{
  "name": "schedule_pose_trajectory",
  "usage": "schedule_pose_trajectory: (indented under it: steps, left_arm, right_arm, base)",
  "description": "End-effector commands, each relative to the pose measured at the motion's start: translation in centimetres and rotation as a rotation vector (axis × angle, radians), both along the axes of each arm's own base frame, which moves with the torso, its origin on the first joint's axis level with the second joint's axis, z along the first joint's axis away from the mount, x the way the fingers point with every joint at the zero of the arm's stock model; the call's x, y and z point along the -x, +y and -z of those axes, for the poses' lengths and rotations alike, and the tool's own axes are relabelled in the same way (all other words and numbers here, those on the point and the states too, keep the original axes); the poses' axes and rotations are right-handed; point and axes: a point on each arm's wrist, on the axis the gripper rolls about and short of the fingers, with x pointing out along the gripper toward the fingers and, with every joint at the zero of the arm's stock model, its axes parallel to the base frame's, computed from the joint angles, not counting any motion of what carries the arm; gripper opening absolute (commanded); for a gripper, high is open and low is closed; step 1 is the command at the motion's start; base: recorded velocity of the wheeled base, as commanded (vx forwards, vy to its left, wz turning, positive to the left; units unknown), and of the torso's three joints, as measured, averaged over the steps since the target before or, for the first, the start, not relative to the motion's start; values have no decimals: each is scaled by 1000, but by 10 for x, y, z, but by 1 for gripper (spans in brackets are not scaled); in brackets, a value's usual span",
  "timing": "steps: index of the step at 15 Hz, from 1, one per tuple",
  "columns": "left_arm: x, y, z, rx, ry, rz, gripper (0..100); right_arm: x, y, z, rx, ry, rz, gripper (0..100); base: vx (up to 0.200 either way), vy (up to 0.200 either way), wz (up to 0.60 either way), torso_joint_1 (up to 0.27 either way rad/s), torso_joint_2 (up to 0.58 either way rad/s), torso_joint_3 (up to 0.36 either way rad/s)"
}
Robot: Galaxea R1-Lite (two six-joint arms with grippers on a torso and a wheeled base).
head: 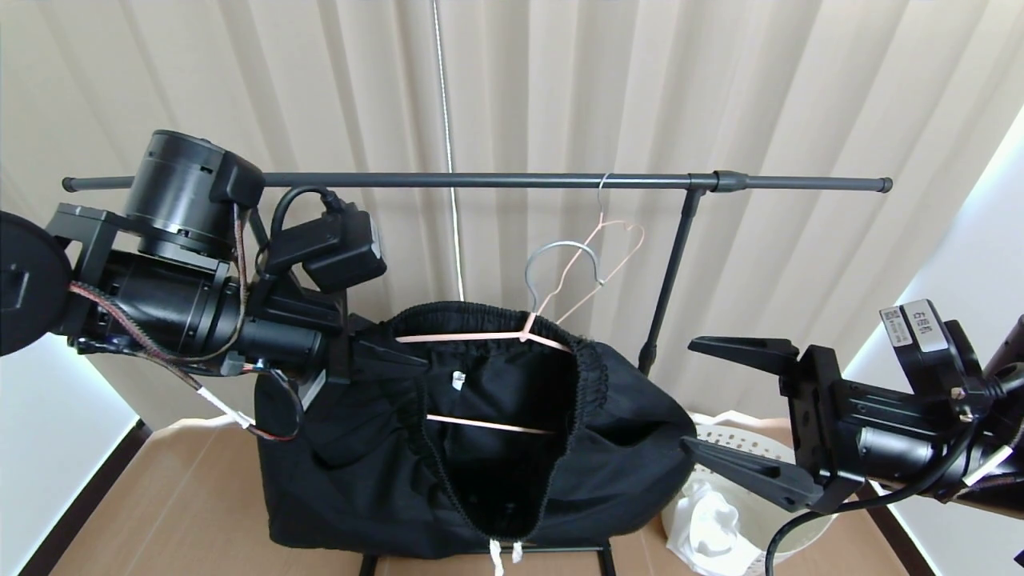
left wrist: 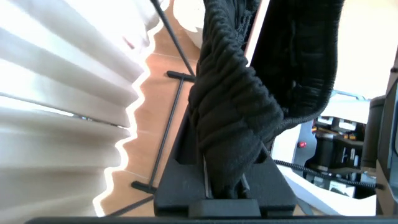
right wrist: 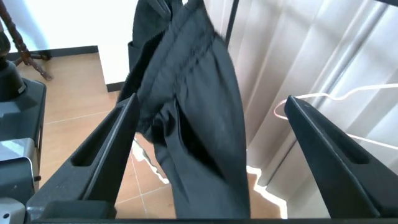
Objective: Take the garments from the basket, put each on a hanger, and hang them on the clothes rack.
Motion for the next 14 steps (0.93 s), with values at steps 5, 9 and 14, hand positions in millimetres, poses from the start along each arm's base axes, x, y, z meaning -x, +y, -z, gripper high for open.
schedule_pose_trajectory:
  steps: [5, 9, 14]
  left_arm:
    - [23, 16, -12, 77, 11, -88, 0]
    - [34, 19, -15, 176, -18, -134, 0]
    - [44, 20, -22, 235, -47, -144, 0]
  right_arm:
    - [-24, -6, 17, 16, 69, 52, 100]
    - [-30, -10, 26, 23, 106, 19, 100]
    - [-44, -11, 45, 39, 168, 33, 100]
  base:
    - [0, 0, 0, 0, 0, 0]
    - [0, 0, 0, 0, 0, 0]
    - [0, 0, 0, 0, 0, 0]
